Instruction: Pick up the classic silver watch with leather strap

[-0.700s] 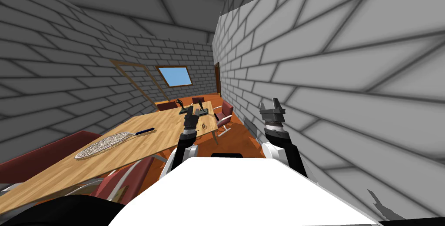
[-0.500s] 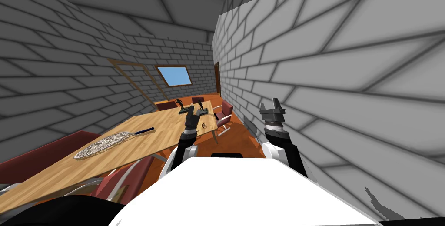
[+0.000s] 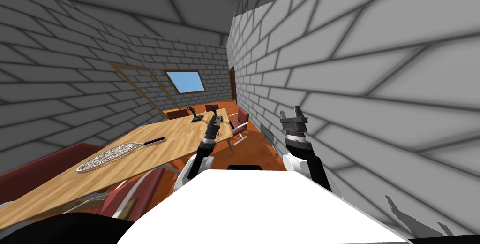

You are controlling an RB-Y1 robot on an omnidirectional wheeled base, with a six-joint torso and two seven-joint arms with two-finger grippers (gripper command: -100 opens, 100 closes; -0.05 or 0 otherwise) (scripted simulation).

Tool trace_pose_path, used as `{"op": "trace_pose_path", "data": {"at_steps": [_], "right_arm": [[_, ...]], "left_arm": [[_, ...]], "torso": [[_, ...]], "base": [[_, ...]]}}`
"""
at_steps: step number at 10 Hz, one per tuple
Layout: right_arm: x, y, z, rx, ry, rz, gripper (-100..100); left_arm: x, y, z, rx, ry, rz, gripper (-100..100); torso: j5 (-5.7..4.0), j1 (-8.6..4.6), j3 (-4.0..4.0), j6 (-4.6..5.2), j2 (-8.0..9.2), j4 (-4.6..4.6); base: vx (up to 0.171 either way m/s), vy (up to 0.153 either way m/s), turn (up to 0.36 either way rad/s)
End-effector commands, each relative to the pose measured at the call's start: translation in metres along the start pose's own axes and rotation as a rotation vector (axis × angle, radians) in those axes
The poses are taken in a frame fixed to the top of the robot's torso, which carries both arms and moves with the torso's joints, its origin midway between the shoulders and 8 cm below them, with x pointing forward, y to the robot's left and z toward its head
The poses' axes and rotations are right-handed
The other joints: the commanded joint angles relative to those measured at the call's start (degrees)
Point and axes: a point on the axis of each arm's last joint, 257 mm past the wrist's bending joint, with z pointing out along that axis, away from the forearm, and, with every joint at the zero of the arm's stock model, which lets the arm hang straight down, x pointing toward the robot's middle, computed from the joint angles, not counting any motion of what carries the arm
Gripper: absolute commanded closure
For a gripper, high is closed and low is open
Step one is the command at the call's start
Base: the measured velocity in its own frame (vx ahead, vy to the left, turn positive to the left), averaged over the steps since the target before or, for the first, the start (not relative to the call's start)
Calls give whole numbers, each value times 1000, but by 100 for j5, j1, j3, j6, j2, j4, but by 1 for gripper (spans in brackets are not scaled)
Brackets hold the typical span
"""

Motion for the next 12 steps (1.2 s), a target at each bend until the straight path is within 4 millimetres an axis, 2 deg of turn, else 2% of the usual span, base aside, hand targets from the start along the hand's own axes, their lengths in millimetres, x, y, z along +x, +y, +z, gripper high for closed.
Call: {"op": "trace_pose_path", "data": {"at_steps": [1, 4, 7, 9, 10, 12], "right_arm": [[0, 0, 0, 0, 0, 0, 0], [0, 0, 0, 0, 0, 0, 0], [0, 0, 0, 0, 0, 0, 0], [0, 0, 0, 0, 0, 0, 0], [0, 0, 0, 0, 0, 0, 0], [0, 0, 0, 0, 0, 0, 0]], "left_arm": [[6, 9, -2, -12, 17, -2, -100], [21, 44, -5, -81, 99, 3, -100], [31, 89, -15, -180, 178, 23, -100], [32, 124, -26, -266, 223, 45, -100], [32, 126, -27, -272, 223, 46, -100], [28, 159, -39, -361, 261, 77, -100]], "torso": [[0, 0, 0, 0, 0, 0], [1, 0, -2, 1, -4, -1], [0, -2, 0, 0, -1, 0], [0, 1, -1, 0, -4, 0], [0, 4, -3, 0, -7, -1], [2, 8, -9, 0, -17, -3]], "base": [[-61, -25, -18], [-68, -35, -69], [-78, -40, -101], [-59, -35, -139], [-35, -21, -36], [-32, -25, -111]]}}
